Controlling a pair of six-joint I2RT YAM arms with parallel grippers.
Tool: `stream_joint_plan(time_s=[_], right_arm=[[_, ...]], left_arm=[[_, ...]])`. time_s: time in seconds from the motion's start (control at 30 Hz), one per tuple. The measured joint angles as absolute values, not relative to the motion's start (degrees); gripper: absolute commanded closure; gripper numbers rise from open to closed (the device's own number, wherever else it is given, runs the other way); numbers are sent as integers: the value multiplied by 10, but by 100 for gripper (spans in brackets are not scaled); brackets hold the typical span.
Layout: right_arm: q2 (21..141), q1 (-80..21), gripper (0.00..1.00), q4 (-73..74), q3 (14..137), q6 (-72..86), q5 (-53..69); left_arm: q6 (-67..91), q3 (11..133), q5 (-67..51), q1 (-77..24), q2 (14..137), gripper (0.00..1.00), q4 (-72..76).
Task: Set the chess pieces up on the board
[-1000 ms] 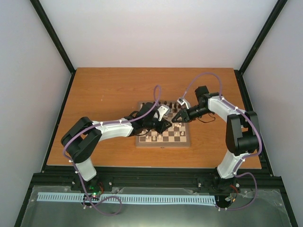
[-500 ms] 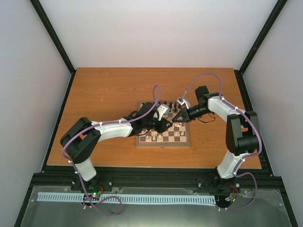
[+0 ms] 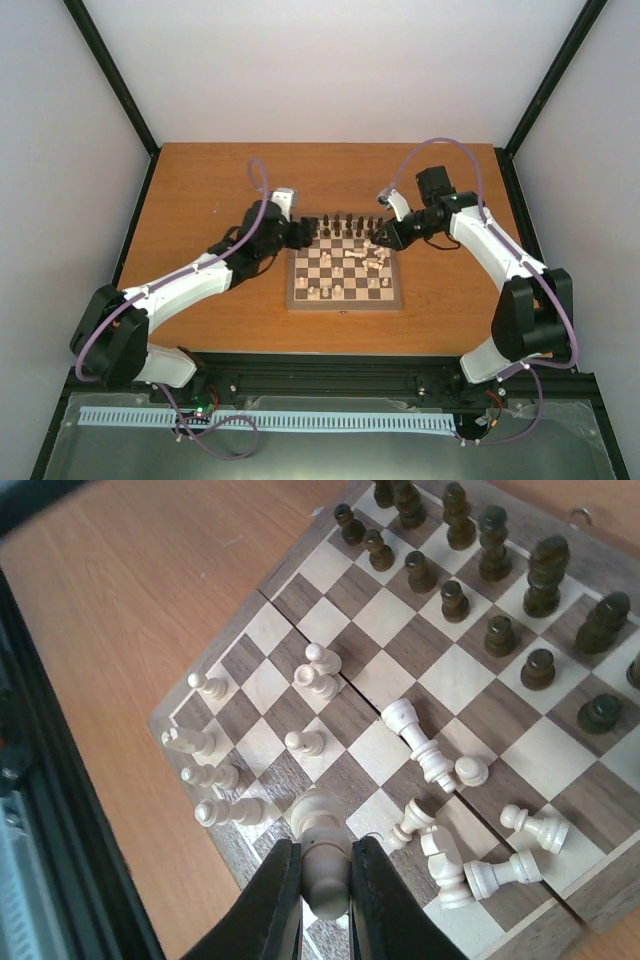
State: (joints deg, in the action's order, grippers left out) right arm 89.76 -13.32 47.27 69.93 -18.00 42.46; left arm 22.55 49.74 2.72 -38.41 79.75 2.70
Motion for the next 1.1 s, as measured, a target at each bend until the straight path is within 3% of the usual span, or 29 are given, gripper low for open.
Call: stream_joint_plan(time_s=[0.13,0.47,1.1], right_arm=[[870,-188,90,467,699,-202,346],[859,-352,91,456,656,-261,165],[908,-410,91,450,627,-283,66]], left_arm=[[268,465,56,-328,784,24,27],[300,445,78,-323,777,23,18],[303,444,86,-323,776,23,18]])
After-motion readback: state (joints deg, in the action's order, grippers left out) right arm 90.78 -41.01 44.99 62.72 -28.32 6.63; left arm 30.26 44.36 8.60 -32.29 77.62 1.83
